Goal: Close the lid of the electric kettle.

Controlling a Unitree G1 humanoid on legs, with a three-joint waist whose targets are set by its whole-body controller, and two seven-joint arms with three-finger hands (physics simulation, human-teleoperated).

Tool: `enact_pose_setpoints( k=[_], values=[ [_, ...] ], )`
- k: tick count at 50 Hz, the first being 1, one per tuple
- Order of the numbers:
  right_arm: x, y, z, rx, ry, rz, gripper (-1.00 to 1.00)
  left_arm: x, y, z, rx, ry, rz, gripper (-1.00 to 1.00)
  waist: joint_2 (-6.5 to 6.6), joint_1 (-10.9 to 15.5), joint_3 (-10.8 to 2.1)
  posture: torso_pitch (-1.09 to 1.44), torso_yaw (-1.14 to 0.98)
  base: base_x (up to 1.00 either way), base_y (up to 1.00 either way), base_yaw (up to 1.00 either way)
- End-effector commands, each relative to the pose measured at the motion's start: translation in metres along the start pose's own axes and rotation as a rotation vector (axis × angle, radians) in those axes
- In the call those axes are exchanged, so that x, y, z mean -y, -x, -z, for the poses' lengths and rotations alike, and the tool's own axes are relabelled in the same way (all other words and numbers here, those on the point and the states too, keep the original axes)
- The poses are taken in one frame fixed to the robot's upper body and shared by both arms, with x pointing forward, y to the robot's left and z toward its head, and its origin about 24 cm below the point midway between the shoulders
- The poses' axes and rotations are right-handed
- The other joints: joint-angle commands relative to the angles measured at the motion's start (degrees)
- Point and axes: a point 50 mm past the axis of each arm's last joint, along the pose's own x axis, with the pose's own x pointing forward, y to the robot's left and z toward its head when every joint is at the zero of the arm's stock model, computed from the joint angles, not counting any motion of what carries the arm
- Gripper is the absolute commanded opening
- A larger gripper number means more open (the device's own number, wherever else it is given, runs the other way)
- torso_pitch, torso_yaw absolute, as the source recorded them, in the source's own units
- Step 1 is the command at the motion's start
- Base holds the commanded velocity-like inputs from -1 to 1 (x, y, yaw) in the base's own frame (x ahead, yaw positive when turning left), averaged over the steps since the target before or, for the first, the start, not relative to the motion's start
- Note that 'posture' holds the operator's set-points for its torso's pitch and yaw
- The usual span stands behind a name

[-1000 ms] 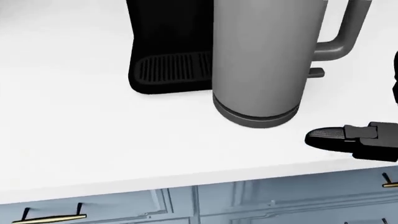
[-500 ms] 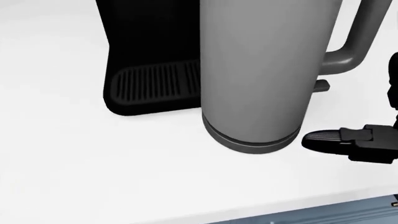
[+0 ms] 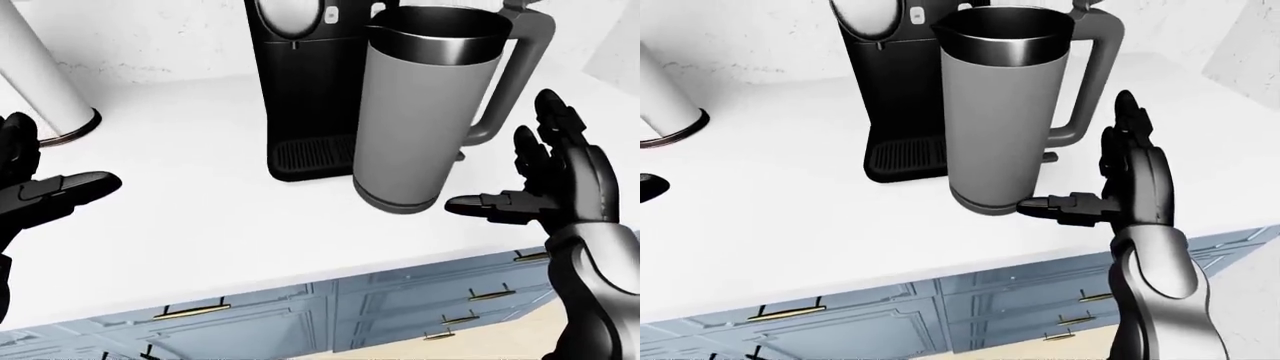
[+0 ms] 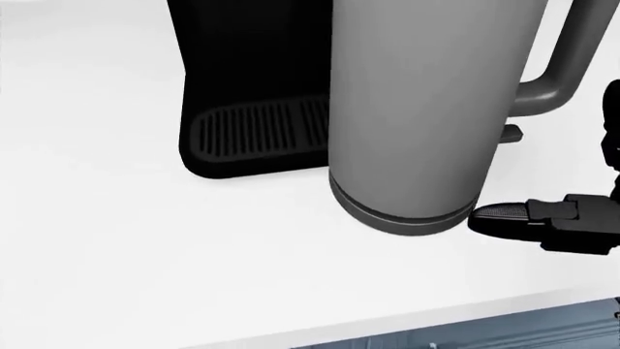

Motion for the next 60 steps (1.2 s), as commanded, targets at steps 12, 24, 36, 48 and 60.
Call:
enact_pose_setpoints(
  k=[12, 24, 36, 48, 60],
  values=[
    [0.0009, 0.0021, -0.0127, 0.078, 0.009, 0.008, 1.00, 0.0022, 0.0019, -0.0133, 0.083, -0.016, 0.012, 1.00, 0.22, 0.2, -1.07, 0.00, 0.00, 0.00, 0.00, 0.00],
    [-0.0007, 0.0012, -0.0096, 0.074, 0.009, 0.005, 1.00, 0.0020, 0.0007, -0.0113, 0.073, -0.010, 0.005, 1.00, 0.31, 0.3, -4.00, -0.10, 0.00, 0.00, 0.00, 0.00],
    [0.0001, 0.0017, -0.0107, 0.076, 0.010, 0.006, 1.00, 0.0029, 0.0015, -0.0121, 0.070, -0.018, 0.006, 1.00, 0.47, 0.2, -8.74, -0.22, 0.00, 0.00, 0.00, 0.00],
    [-0.0002, 0.0008, -0.0112, 0.077, 0.012, 0.006, 1.00, 0.0030, 0.0008, -0.0107, 0.069, -0.022, 0.005, 1.00, 0.66, 0.3, -14.78, -0.34, 0.00, 0.00, 0.00, 0.00],
    [-0.0006, 0.0002, -0.0108, 0.078, 0.012, 0.004, 1.00, 0.0027, 0.0001, -0.0099, 0.070, -0.020, 0.005, 1.00, 0.63, 0.9, -19.69, -0.46, 0.00, 0.00, 0.00, 0.00]
  ],
)
